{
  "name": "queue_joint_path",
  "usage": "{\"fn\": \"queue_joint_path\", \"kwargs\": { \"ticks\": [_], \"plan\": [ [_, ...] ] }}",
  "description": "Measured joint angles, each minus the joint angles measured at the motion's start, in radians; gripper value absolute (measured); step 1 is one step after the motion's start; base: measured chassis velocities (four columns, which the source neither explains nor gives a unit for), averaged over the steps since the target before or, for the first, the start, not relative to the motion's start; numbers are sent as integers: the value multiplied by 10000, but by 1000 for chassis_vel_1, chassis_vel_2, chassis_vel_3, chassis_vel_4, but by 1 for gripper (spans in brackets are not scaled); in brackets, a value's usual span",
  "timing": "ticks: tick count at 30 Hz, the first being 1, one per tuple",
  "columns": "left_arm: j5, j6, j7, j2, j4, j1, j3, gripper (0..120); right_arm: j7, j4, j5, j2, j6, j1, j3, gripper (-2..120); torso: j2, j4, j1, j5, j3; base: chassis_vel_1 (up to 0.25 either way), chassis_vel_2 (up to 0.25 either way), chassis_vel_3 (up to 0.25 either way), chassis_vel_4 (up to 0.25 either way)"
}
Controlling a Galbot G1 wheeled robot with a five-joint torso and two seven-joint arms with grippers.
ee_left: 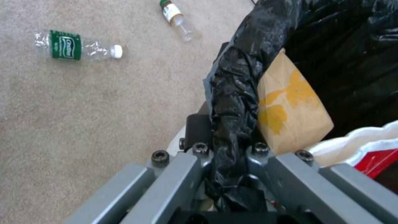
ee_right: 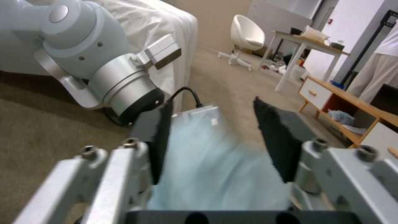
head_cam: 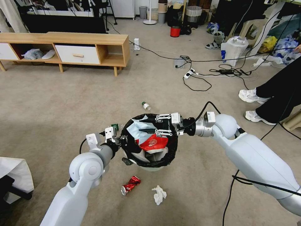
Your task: Pick up the trash bin and place the garbage on the floor into it.
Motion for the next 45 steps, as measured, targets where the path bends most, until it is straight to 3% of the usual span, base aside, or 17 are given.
{"fn": "queue_joint_path", "kwargs": {
  "ticks": [9,12,25,38,45],
  "plan": [
    [-1,-9,0,12,-68,34,-45,3,73,133,22,-26,2,-140,102,93,0,2,0,0,0,0,0,0,0],
    [2,-9,1,13,-69,35,-49,3,87,174,22,-95,7,-188,175,99,0,1,0,-1,0,0,0,0,0],
    [10,-13,3,-29,-43,-14,-57,3,94,442,61,-539,40,-662,853,100,0,0,0,0,0,0,0,0,0],
    [-43,-21,3,36,-88,-10,-233,3,-83,970,534,-1557,24,-1954,3394,100,1,0,0,0,0,0,0,0,0],
    [-147,-23,-17,115,-181,-22,-305,3,-375,498,439,-2386,188,-3681,5216,100,1,-4,0,2,-1,0,0,0,0]
  ]
}}
